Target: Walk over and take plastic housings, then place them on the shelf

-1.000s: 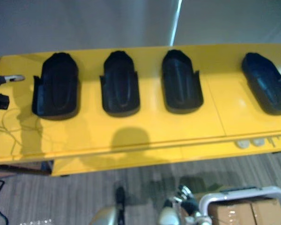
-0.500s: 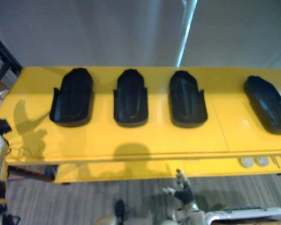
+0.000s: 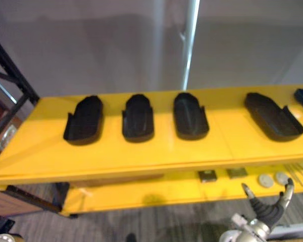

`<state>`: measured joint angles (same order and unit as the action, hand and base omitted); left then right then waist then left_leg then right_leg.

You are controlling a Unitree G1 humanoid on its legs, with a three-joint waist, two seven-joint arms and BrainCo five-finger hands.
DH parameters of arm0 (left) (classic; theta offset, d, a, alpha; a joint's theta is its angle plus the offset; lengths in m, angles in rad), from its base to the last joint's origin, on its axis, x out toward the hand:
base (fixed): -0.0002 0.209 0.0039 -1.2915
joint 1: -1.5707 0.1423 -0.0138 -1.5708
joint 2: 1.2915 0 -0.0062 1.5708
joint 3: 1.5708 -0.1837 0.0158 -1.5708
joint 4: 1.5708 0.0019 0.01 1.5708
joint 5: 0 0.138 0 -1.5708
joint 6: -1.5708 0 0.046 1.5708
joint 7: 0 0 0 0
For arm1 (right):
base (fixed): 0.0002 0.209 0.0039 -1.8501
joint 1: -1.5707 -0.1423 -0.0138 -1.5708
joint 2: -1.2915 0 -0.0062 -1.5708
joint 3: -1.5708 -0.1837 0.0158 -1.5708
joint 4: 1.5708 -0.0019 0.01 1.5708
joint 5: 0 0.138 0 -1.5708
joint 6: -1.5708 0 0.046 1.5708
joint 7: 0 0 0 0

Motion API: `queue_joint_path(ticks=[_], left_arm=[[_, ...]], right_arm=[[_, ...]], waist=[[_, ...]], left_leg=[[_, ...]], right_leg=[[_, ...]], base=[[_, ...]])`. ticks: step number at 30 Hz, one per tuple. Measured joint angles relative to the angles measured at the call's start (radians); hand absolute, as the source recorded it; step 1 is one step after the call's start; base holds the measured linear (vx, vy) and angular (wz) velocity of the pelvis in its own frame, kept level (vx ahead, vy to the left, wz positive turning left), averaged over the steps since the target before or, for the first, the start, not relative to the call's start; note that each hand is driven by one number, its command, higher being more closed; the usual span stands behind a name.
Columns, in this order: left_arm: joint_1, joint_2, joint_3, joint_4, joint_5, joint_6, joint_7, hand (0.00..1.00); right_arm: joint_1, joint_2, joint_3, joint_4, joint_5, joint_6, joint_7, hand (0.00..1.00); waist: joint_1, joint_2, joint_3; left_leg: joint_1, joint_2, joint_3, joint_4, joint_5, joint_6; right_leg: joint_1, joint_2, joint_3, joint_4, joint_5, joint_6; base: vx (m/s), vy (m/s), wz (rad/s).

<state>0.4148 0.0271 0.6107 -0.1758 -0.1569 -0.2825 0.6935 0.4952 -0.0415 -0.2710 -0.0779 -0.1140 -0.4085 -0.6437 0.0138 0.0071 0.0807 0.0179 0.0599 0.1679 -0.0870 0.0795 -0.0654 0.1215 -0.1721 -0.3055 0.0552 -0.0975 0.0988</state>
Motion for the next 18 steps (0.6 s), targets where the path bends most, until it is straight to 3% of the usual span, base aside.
queue_joint_path(ticks=[3, 4, 6, 8, 11, 12, 14, 18], left_arm=[[-0.002, 0.003, -0.031, 0.049, -0.048, -0.009, -0.022, 0.00], [-0.004, 0.005, -0.046, 0.090, -0.083, -0.008, -0.033, 0.00], [-0.019, 0.006, -0.076, 0.197, -0.080, 0.004, -0.038, 0.00], [-0.045, 0.007, -0.125, 0.320, -0.082, 0.033, -0.042, 0.00], [-0.068, 0.002, -0.166, 0.455, -0.080, 0.048, -0.048, 0.00], [-0.069, 0.001, -0.180, 0.486, -0.080, 0.053, -0.048, 0.00], [-0.068, 0.000, -0.195, 0.498, -0.079, 0.052, -0.052, 0.00], [-0.054, -0.027, -0.196, 0.535, -0.059, 0.044, -0.072, 0.00]], right_arm=[[-0.002, -0.003, 0.014, -0.001, 0.003, -0.065, 0.003, 0.00], [-0.015, -0.011, 0.035, -0.009, 0.005, -0.108, 0.015, 0.00], [-0.052, -0.043, 0.092, -0.053, 0.022, -0.163, 0.063, 0.00], [-0.132, -0.100, 0.187, -0.079, 0.097, -0.209, 0.162, 0.00], [-0.283, -0.148, 0.351, -0.078, 0.191, -0.213, 0.289, 0.00], [-0.342, -0.155, 0.425, -0.076, 0.228, -0.204, 0.350, 0.00], [-0.402, -0.161, 0.477, -0.059, 0.250, -0.191, 0.390, 0.00], [-0.612, -0.163, 0.550, 0.031, 0.311, -0.114, 0.469, 0.00]], waist=[[-0.002, 0.008, 0.003], [-0.002, 0.005, 0.003], [-0.002, -0.001, 0.003], [-0.002, -0.018, 0.001], [0.008, -0.054, 0.001], [0.026, -0.068, 0.006], [0.047, -0.082, 0.010], [0.116, -0.072, 0.025]], left_leg=[[-0.001, 0.010, 0.000, 0.000, 0.007, -0.010], [-0.002, 0.015, 0.000, 0.001, 0.013, -0.009], [-0.005, 0.016, 0.000, 0.001, 0.014, -0.010], [-0.013, 0.013, -0.008, 0.001, 0.013, -0.010], [-0.037, 0.008, -0.042, 0.002, 0.014, -0.010], [-0.049, 0.002, -0.066, 0.006, 0.016, -0.009], [-0.054, -0.009, -0.100, 0.006, 0.020, -0.007], [-0.063, -0.035, -0.188, 0.006, 0.027, 0.004]], right_leg=[[0.000, 0.011, -0.001, -0.010, 0.005, 0.006], [-0.001, 0.016, -0.003, -0.019, 0.010, 0.006], [0.000, 0.017, -0.009, -0.025, 0.017, 0.009], [0.002, 0.016, -0.023, -0.030, 0.024, 0.019], [0.003, 0.017, -0.054, -0.031, 0.029, 0.020], [0.008, 0.015, -0.083, -0.030, 0.029, 0.021], [0.023, 0.015, -0.126, -0.029, 0.030, 0.021], [0.067, -0.001, -0.235, -0.013, 0.031, 0.024]], base=[[0.00, -0.041, -0.02], [0.04, -0.038, -0.01], [0.05, -0.029, 0.02], [0.05, -0.011, 0.14], [0.06, -0.022, 0.34], [0.05, -0.020, 0.41], [0.06, -0.031, 0.61], [0.03, -0.011, 0.69]])
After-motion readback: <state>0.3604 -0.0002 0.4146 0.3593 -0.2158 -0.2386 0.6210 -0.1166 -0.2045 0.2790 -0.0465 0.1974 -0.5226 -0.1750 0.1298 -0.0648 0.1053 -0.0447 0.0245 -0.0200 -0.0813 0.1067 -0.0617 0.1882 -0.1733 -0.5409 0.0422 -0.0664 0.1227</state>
